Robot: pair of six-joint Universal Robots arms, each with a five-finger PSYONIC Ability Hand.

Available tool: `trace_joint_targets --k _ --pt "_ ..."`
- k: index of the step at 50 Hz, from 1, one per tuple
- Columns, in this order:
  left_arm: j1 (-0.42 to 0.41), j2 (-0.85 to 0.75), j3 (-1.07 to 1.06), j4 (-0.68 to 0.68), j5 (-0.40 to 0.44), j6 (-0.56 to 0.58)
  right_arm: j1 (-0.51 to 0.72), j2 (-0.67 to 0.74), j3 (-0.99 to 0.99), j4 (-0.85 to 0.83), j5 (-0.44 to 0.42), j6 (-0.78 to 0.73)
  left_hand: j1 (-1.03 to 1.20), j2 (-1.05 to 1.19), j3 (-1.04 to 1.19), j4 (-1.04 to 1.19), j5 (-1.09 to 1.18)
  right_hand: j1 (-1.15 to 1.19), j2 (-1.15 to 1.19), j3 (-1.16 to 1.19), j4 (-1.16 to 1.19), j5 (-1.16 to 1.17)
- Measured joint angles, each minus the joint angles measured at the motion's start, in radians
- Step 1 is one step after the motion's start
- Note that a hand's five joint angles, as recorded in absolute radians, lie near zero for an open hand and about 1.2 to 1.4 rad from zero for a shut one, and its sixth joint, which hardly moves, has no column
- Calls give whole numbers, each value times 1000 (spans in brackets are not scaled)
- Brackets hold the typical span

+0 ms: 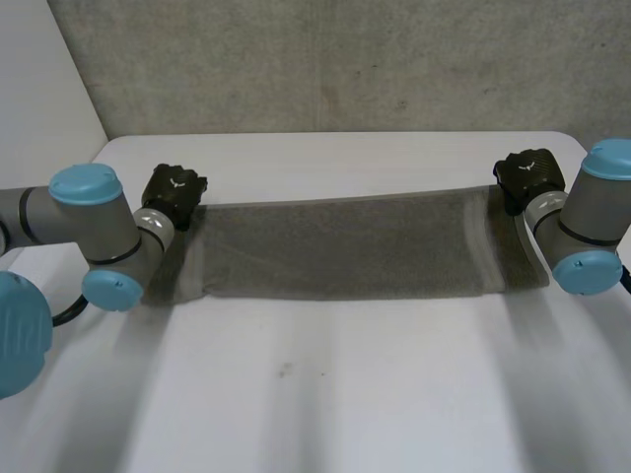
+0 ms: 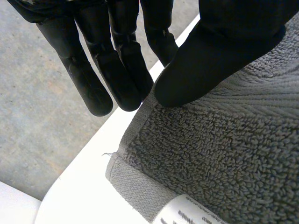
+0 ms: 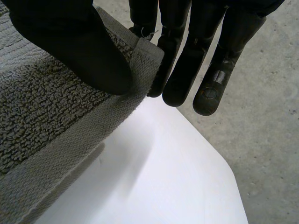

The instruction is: Fold the towel.

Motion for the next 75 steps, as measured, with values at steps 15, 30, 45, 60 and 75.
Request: trace_joint_targets --k 15,30,45,60,75 --pt "-38 -55 95 -19 -6 -19 3 32 -55 8 13 -1 -882 -903 -901 -905 -882 -1055 -911 -915 -918 -875" --pt "-31 235 -104 -94 -62 -164 0 -339 193 5 5 78 -1005 -1050 -1046 -1049 -1006 -1163 -961 -970 -961 -926" --pt "-26 679 -669 -57 -49 -217 -7 -598 546 209 -52 65 -1013 -1053 -1049 -1052 -1008 -1044 -906 -908 -916 -882" --pt "3 770 -898 108 -49 -301 -70 -487 706 44 -111 -6 -1013 -1053 -1049 -1052 -1009 -847 -749 -743 -747 -730" --pt "8 765 -916 128 -49 -306 -125 -369 683 -7 -113 -98 -1013 -1053 -1049 -1052 -1009 -689 -599 -594 -604 -599"
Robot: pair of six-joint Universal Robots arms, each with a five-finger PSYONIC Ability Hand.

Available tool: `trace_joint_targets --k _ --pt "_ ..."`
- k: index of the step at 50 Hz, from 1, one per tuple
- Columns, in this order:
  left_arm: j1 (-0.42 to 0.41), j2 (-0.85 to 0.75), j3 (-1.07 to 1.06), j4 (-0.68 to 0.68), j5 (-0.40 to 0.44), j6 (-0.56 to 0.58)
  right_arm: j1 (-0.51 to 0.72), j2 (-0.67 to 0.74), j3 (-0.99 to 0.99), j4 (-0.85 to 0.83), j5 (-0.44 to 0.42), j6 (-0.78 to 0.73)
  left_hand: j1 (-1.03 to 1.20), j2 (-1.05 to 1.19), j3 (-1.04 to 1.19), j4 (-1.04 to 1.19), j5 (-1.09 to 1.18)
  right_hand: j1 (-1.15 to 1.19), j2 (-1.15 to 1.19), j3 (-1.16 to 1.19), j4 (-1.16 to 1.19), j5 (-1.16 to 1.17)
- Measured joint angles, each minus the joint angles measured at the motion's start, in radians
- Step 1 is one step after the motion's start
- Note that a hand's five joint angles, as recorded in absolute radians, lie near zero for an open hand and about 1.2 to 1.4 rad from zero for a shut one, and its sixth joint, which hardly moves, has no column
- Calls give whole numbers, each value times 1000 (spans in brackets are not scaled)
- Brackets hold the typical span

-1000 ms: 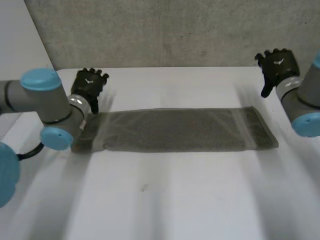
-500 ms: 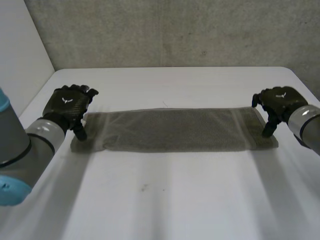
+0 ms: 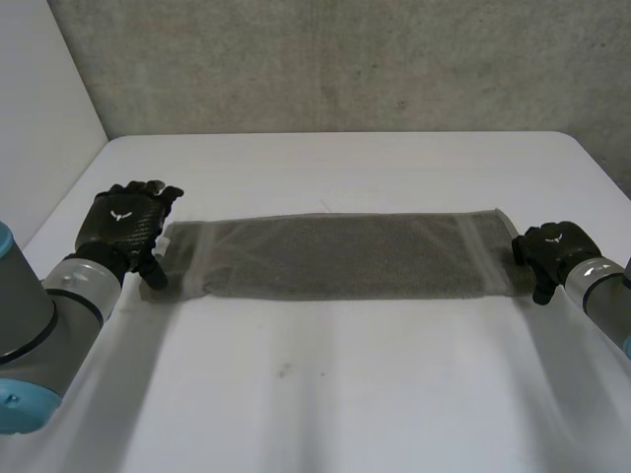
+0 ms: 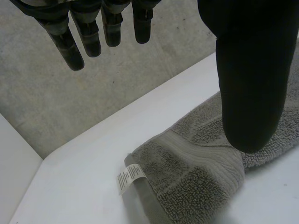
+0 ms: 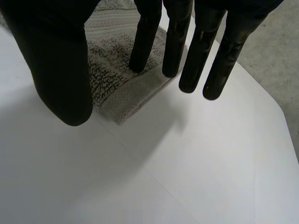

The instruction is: Fold the towel.

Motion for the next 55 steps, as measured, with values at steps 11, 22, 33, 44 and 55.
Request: trace_joint_targets --k 11,22,33,44,55 --pt "-3 1 -14 17 0 0 -7 23 -16 -13 -29 10 0 0 0 0 0 648 587 591 596 575" --pt "-3 1 -20 20 0 0 -65 21 -34 -17 -23 12 0 0 0 0 0 656 587 591 600 583" --pt "-1 0 -22 19 0 0 -283 1 -131 15 -20 -21 0 0 0 0 0 668 587 591 600 583" --pt "-2 3 -27 18 0 0 -249 -61 -266 51 -16 -16 0 0 0 0 0 673 591 591 600 584" --pt "-5 4 -29 20 -1 0 231 -70 -342 31 -16 76 0 0 0 0 0 677 595 595 604 589"
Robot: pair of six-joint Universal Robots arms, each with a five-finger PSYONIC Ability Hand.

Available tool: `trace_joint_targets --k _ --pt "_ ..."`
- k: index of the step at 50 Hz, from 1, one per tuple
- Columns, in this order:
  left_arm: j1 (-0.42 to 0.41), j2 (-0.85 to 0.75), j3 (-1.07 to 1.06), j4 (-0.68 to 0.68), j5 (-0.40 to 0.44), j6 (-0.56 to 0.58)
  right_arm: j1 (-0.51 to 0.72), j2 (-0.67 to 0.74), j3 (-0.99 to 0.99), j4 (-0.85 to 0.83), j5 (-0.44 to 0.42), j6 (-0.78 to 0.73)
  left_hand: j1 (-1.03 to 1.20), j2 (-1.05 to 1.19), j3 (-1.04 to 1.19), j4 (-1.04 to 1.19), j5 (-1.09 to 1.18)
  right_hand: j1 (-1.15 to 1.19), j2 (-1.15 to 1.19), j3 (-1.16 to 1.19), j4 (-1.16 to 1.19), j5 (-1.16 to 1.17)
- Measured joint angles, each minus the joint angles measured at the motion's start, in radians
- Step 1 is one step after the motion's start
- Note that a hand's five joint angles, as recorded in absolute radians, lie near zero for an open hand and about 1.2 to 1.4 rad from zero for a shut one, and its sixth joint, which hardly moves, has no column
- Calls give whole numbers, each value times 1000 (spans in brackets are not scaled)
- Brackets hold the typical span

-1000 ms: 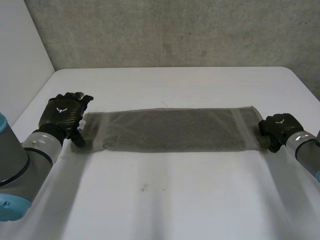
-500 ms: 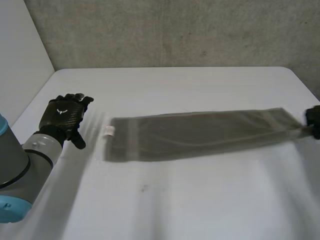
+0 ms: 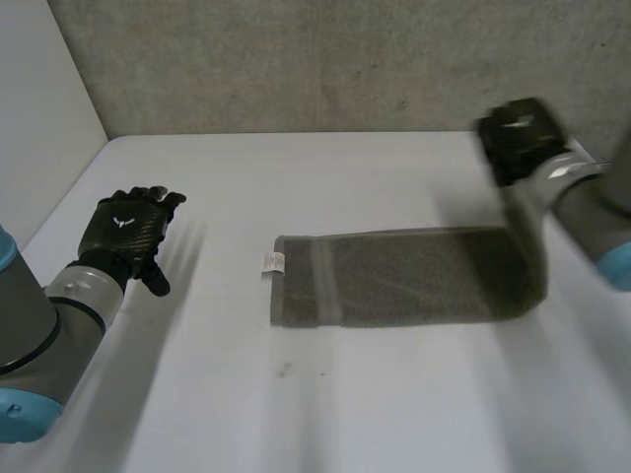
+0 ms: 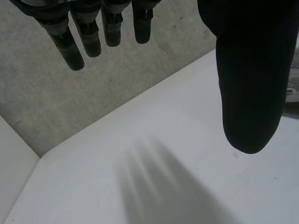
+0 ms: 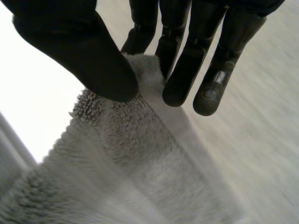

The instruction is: Fold the towel.

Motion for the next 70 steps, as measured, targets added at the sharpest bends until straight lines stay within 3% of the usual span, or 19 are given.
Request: trace_joint_targets --k 8,17,18,19,20,23,27,36,45,51,52,54,58,61,66,67,70 --pt "-3 0 -2 1 0 0 323 119 -13 -38 -5 1 0 0 0 0 0 3 0 0 0 2" --pt "-6 0 -3 0 0 0 479 261 -9 -43 -10 -1 0 0 0 0 0 -29 -30 -32 -33 -26" --pt "-6 0 -3 0 0 0 485 269 -7 -42 -9 -1 0 0 0 0 0 -174 -153 -155 -157 -141" --pt "-6 -1 -3 0 0 0 488 273 -4 -40 -7 -1 0 0 0 0 0 -174 -153 -155 -157 -141" --pt "-6 -1 -3 0 1 0 491 276 2 -37 -4 0 0 0 0 0 0 -558 -526 -527 -528 -483" --pt "-7 -1 -3 0 1 0 486 258 16 -30 3 3 0 0 0 0 0 -964 -869 -875 -876 -825" --pt "-7 -1 -3 0 1 0 442 178 57 -15 11 28 0 0 0 0 0 -1146 -959 -971 -962 -915" --pt "-10 -2 -3 0 1 0 187 -42 243 3 5 152 0 0 0 0 0 -1152 -959 -971 -962 -919" --pt "-13 -5 -4 0 1 0 6 -73 416 -23 -11 145 0 0 0 0 0 -1133 -954 -965 -957 -915" --pt "-18 -9 -5 0 1 0 -67 -58 489 -77 -38 109 0 0 0 0 0 -751 -655 -663 -671 -651" --pt "-18 -9 -6 0 1 0 -79 -50 499 -89 -47 103 0 0 0 0 0 -552 -478 -483 -504 -497" --pt "-19 -9 -7 0 1 0 -88 -41 504 -99 -55 98 0 0 0 0 0 -385 -331 -341 -349 -353" --pt "-19 -9 -10 0 1 0 -98 -26 501 -109 -64 95 0 0 0 0 0 -121 -76 -90 -96 -112" --pt "-19 -8 -12 1 1 0 -99 -24 495 -109 -63 95 0 0 0 0 0 -44 -7 -7 -13 -30" --pt "-18 -5 -16 2 1 0 -95 -30 489 -106 -57 100 0 0 0 0 0 -42 -11 -12 -13 -17" --pt "-18 -4 -16 2 1 0 -94 -32 490 -104 -56 101 0 0 0 0 0 -248 -196 -198 -204 -167" --pt "-18 -4 -17 2 1 0 -92 -35 496 -101 -53 101 0 0 0 0 0 -363 -305 -312 -314 -256"
